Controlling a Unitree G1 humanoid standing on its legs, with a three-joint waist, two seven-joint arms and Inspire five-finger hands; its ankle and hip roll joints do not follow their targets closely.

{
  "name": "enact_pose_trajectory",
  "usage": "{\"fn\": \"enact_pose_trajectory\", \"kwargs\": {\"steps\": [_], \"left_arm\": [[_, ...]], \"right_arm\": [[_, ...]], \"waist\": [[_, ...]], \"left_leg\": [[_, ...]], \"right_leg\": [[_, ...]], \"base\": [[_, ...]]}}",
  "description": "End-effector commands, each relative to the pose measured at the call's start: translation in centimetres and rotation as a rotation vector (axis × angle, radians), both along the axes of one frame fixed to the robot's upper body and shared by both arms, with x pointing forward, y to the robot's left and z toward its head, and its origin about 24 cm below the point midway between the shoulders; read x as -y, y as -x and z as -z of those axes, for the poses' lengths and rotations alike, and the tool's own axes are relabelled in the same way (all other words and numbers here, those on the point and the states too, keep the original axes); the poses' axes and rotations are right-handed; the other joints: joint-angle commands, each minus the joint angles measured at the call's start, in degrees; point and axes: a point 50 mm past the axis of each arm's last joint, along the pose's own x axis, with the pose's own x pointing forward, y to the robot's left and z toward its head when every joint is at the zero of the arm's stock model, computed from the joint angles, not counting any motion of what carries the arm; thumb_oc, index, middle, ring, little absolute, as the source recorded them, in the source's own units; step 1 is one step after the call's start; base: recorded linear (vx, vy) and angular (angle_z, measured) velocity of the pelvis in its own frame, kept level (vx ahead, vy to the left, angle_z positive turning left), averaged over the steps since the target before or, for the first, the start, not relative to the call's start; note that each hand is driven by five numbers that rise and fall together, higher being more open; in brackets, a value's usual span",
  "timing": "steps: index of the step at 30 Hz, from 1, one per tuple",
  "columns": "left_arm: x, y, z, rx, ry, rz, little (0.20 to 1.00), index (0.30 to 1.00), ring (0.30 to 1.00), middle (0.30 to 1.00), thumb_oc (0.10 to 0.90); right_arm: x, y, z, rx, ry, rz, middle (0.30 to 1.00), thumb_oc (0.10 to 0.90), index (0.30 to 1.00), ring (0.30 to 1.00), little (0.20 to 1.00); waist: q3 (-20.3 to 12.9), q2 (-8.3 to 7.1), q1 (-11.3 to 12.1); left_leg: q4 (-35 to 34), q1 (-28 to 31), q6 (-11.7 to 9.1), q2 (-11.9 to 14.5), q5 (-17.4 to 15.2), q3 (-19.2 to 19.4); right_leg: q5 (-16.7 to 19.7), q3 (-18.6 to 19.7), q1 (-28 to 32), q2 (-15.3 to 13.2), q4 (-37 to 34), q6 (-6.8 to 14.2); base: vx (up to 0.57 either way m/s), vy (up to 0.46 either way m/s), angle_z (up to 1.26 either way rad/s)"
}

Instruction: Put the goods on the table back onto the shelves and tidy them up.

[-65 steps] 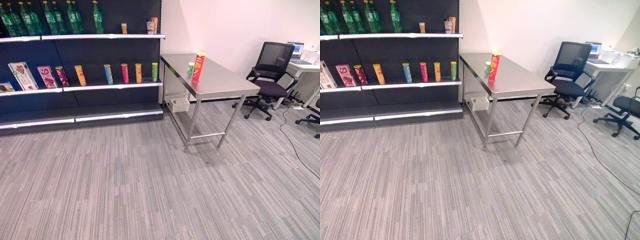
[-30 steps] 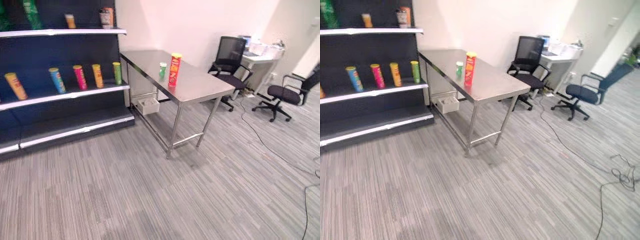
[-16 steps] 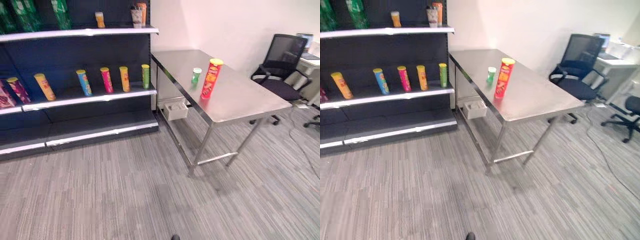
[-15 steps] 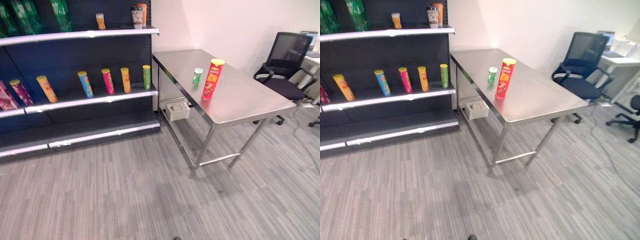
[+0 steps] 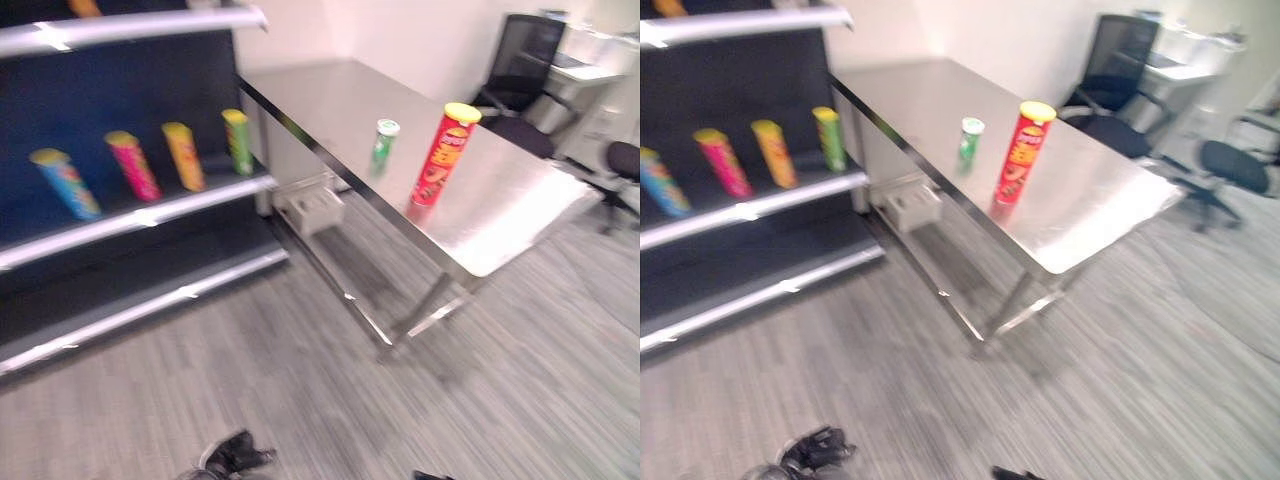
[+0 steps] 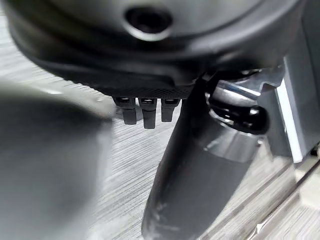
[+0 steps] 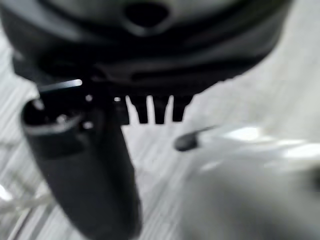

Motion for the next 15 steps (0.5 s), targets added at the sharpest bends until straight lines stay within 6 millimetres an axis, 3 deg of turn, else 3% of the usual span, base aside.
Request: {"fn": "enact_pose_trajectory", "kwargs": {"steps": [1, 4, 5, 6, 7, 9, 10, 11, 13, 15], "left_arm": [[3.0, 1.8, 0.9, -0.036, 0.036, 0.174, 0.9, 0.9, 0.9, 0.9, 0.8], [3.7, 2.6, 1.2, -0.076, 0.029, 0.3, 0.9, 0.9, 0.9, 0.9, 0.8], [3.8, 3.2, 1.3, -0.097, 0.046, 0.299, 0.9, 0.9, 0.9, 0.9, 0.8], [3.7, 3.9, 1.5, -0.122, 0.056, 0.292, 0.9, 0.9, 0.9, 0.9, 0.8], [3.7, 4.7, 1.7, -0.15, 0.062, 0.28, 0.9, 0.9, 0.9, 0.9, 0.8], [3.6, 5.7, 1.8, -0.182, 0.067, 0.273, 0.9, 0.9, 0.9, 0.9, 0.8], [3.8, 6.7, 2.0, -0.215, 0.08, 0.266, 0.9, 0.9, 0.9, 0.9, 0.8], [3.8, 6.7, 2.0, -0.215, 0.08, 0.266, 0.9, 0.9, 0.9, 0.9, 0.8], [4.3, 7.3, 2.2, -0.247, 0.094, 0.279, 0.9, 0.9, 0.9, 0.9, 0.8], [4.6, 7.3, 2.2, -0.25, 0.105, 0.295, 0.9, 0.9, 0.9, 0.9, 0.8]], "right_arm": [[2.7, -4.0, -1.3, 0.132, 0.055, 0.008, 0.9, 0.8, 0.9, 0.9, 0.9], [2.4, -4.2, -1.3, 0.14, 0.044, 0.008, 0.9, 0.8, 0.9, 0.9, 0.9], [2.3, -3.9, -1.2, 0.128, 0.046, -0.002, 0.9, 0.8, 0.9, 0.9, 0.9], [2.1, -3.5, -1.1, 0.112, 0.035, -0.024, 0.9, 0.8, 0.9, 0.9, 0.9], [1.9, -3.2, -1.0, 0.097, 0.032, -0.049, 0.9, 0.8, 0.9, 0.9, 0.9], [1.9, -2.6, -0.8, 0.078, 0.026, -0.068, 0.9, 0.8, 0.9, 0.9, 0.9], [1.9, -2.1, -0.8, 0.071, 0.023, -0.072, 0.9, 0.8, 0.9, 0.9, 0.9], [1.9, -2.1, -0.8, 0.071, 0.023, -0.072, 0.9, 0.8, 0.9, 0.9, 0.9], [2.1, -1.9, -0.8, 0.065, 0.021, -0.059, 0.9, 0.8, 0.9, 0.9, 0.9], [2.2, -1.9, -0.8, 0.065, 0.014, -0.04, 0.9, 0.8, 0.9, 0.9, 0.9]], "waist": [[-2.4, 4.26, 0.2], [-2.3, 4.99, -1.2], [-2.0, 5.61, -1.1], [-1.7, 6.01, -0.8], [-1.8, 6.14, -0.9], [-1.6, 6.11, -1.5], [-0.9, 5.56, -1.8], [-0.8, 5.62, -1.8], [-0.9, 5.03, -1.7], [-0.8, 4.26, -1.9]], "left_leg": [[4.3, -5.1, -1.3, 2.9, -3.7, -1.7], [3.2, -2.3, 2.4, -0.4, -5.3, 3.6], [2.3, -0.5, 3.8, -1.5, -5.7, 5.6], [0.8, 1.6, 4.7, -2.9, -6.2, 7.9], [-1.0, 3.9, 5.3, -3.9, -6.5, 9.1], [-3.5, 6.7, 5.5, -5.1, -6.4, 10.6], [-4.6, 8.6, 5.4, -6.3, -6.8, 12.2], [-4.6, 8.7, 5.4, -6.3, -6.8, 12.2], [-5.3, 11.0, 4.8, -7.0, -9.0, 13.4], [-5.3, 12.7, 4.8, -7.2, -10.0, 14.6]], "right_leg": [[-6.9, 2.8, -4.5, 1.4, 8.4, 0.5], [0.8, 2.6, -10.1, -1.7, 18.1, -0.4], [2.9, -0.1, -11.9, -3.7, 21.6, -1.0], [2.0, -4.2, -12.5, -5.8, 24.5, -1.4], [1.4, -7.4, -13.4, -6.2, 26.7, -1.7], [-2.1, -9.5, -14.8, -1.4, 24.9, -2.6], [-4.0, -12.0, -16.2, 3.2, 19.1, -2.7], [-3.9, -12.1, -16.0, 3.3, 18.9, -2.7], [-4.3, -18.4, -17.1, 5.3, 12.6, -1.9], [-2.0, -22.8, -19.2, 5.3, 8.8, -1.1]], "base": [[0.18, 0.587, -0.17], [0.15, 0.591, -0.68], [0.15, 0.661, -0.61], [0.18, 0.638, -0.82], [0.23, 0.563, -0.7], [0.22, 0.365, -0.54], [0.14, 0.183, -0.64], [0.13, 0.163, -0.86], [0.19, 0.094, -0.72], [0.16, 0.046, -0.34]]}}
